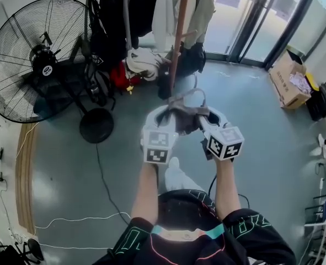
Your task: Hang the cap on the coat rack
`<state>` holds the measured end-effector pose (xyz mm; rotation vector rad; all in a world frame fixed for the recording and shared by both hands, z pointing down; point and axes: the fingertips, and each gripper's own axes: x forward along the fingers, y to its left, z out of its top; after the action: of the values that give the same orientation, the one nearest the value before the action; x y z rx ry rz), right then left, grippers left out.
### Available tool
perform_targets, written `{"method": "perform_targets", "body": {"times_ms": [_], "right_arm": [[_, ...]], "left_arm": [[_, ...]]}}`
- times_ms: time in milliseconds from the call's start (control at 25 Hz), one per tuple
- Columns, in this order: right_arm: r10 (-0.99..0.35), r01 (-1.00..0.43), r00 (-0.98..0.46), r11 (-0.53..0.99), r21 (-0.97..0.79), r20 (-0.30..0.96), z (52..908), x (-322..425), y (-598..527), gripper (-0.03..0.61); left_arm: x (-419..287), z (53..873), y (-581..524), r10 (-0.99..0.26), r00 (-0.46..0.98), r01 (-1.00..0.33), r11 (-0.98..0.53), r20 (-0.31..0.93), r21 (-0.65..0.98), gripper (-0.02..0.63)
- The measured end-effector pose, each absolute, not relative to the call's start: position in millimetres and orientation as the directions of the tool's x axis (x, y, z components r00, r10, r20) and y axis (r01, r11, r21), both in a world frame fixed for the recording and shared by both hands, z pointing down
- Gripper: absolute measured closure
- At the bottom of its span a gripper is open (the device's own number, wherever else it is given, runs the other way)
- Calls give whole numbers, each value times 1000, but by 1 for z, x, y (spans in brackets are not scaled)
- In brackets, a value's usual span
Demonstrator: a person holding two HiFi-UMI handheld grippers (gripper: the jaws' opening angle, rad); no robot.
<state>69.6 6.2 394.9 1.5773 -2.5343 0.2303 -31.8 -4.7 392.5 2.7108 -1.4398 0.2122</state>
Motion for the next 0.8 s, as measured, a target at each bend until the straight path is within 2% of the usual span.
{"method": "perform_targets", "body": {"times_ms": [400,800], "right_arm": [[-833,-866,-499,488,-108,238,416,61,-65,492],[-829,-864,-503,480,-149,244,425,92,-151,492]], "left_arm": [[-42,410,-68,-845,493,-863,-506,210,-10,568],[-11,421,-149,-840,482,-866,-500,250,-12,568]]}}
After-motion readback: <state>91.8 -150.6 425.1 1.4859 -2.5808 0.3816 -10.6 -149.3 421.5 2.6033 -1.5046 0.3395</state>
